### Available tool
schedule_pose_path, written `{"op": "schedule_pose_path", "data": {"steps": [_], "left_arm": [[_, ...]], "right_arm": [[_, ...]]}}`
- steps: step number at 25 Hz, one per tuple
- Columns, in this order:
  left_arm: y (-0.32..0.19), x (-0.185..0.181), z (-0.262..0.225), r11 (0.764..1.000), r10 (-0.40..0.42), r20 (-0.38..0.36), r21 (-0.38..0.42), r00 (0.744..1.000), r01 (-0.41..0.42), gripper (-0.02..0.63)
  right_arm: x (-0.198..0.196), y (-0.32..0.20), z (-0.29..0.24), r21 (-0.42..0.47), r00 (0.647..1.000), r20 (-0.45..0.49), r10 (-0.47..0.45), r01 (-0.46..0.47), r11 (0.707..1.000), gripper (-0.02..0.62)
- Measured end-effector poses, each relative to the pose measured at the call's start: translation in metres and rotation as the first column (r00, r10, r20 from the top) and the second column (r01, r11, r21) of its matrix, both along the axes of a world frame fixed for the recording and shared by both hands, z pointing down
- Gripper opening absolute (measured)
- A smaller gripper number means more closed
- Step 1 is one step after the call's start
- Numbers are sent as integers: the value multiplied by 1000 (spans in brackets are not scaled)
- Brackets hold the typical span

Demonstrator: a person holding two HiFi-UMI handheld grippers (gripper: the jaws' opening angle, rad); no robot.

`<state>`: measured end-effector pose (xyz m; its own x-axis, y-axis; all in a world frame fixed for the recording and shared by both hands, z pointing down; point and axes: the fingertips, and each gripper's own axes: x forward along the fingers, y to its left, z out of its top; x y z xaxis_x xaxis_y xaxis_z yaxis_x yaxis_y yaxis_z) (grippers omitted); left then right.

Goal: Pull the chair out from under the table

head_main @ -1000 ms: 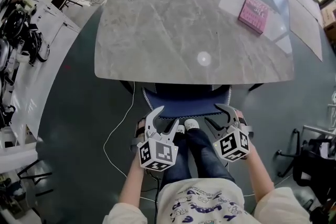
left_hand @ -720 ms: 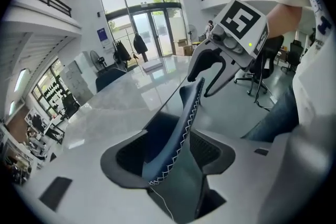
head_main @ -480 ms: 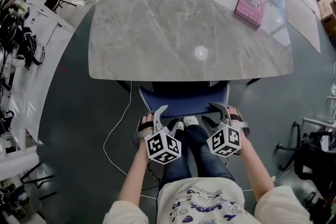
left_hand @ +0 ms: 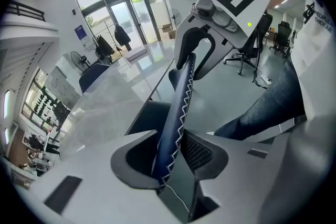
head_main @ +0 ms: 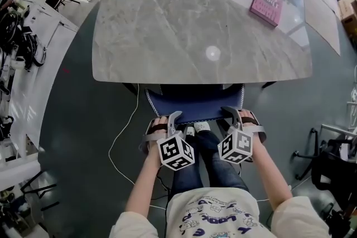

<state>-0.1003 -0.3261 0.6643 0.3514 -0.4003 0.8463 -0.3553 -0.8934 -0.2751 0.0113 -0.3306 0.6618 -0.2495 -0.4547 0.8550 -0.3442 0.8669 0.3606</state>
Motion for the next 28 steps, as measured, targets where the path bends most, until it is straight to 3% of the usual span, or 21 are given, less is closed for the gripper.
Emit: {"op": "schedule_pose_path", "data": {"steps": [8,28], "left_arm": [[3,0,1,996,82,55,31,995,-84,101],[53,-1,14,989,147,98,-5,984,-147,78]], "right_arm": [[-1,0,1,-9,993,-92,-78,78,997,118],[-2,51,13,-66,992,-99,-82,75,995,92]]}}
